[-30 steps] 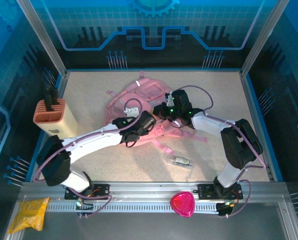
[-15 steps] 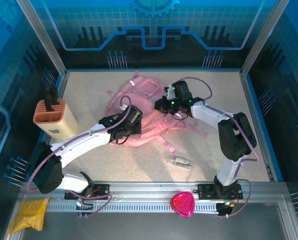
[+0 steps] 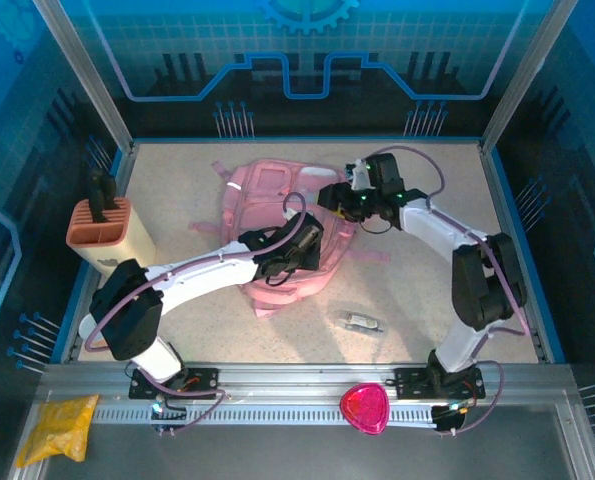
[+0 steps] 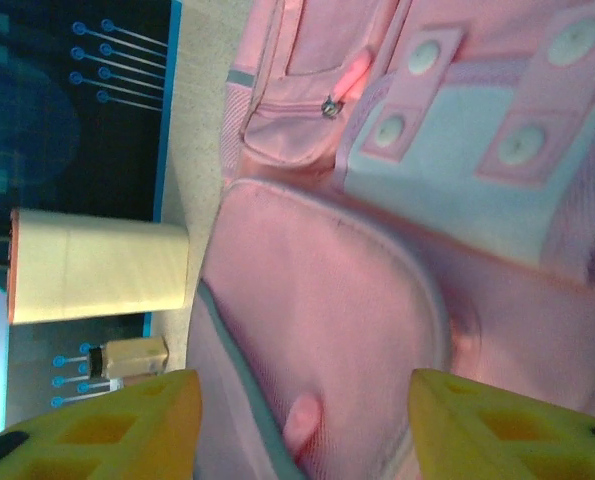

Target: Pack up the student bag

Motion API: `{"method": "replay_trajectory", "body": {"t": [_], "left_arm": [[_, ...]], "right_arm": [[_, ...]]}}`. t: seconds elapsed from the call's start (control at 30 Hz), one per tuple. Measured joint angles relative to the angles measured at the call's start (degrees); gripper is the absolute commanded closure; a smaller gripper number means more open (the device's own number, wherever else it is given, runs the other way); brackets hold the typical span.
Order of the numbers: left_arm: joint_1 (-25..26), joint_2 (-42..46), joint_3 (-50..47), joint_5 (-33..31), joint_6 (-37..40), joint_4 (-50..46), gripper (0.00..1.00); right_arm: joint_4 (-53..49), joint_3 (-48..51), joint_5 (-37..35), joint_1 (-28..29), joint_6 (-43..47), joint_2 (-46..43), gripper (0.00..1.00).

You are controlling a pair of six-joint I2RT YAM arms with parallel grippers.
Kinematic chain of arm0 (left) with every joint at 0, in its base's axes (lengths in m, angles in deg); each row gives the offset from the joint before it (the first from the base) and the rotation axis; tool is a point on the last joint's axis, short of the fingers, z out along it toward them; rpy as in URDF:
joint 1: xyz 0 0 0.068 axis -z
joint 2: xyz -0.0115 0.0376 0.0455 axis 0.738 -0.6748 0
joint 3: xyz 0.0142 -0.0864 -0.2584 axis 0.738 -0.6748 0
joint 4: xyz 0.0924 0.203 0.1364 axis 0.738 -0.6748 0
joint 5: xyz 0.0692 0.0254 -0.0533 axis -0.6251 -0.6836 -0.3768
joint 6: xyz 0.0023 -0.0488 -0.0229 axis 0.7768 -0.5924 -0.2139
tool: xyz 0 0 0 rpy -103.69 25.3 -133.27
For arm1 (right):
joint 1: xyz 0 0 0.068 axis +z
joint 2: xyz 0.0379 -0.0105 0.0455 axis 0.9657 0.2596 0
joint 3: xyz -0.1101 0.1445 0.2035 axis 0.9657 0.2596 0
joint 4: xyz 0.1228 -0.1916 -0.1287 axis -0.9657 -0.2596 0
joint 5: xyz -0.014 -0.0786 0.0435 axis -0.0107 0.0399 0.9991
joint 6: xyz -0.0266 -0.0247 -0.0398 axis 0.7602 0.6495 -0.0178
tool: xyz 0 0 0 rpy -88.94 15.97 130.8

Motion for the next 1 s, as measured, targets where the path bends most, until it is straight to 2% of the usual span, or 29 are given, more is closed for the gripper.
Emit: {"method": "replay_trajectory", "body": {"t": [0.2,0.33,0.43,0.77,1.0], "left_arm": [[0.00,-0.70,0.20,1.14,0.07,1.81,1.00],[0.00,-1.38,0.42,2.14,0.13,2.89,1.00],[0.00,-1.51,0.59,2.40,0.28,3.08,1.00],[-0.13,-1.31,-0.74,2.36,0.85,3.04,1.00],[-1.33,1.18,-2.08,2.38,2.51,2.27,1.00]], "right_arm": [[2.78,9.57,2.43,0.11,-3.63,-5.05,0.43],[3.06,11.28,2.64,1.90,-4.85,-4.50,0.51],[5.33,11.28,2.60,3.45,-5.92,-3.06,0.59],[6.51,11.10,2.23,3.78,-7.15,-0.20,1.00],[5.55,9.73,2.10,3.69,-5.81,-0.09,1.00]]}}
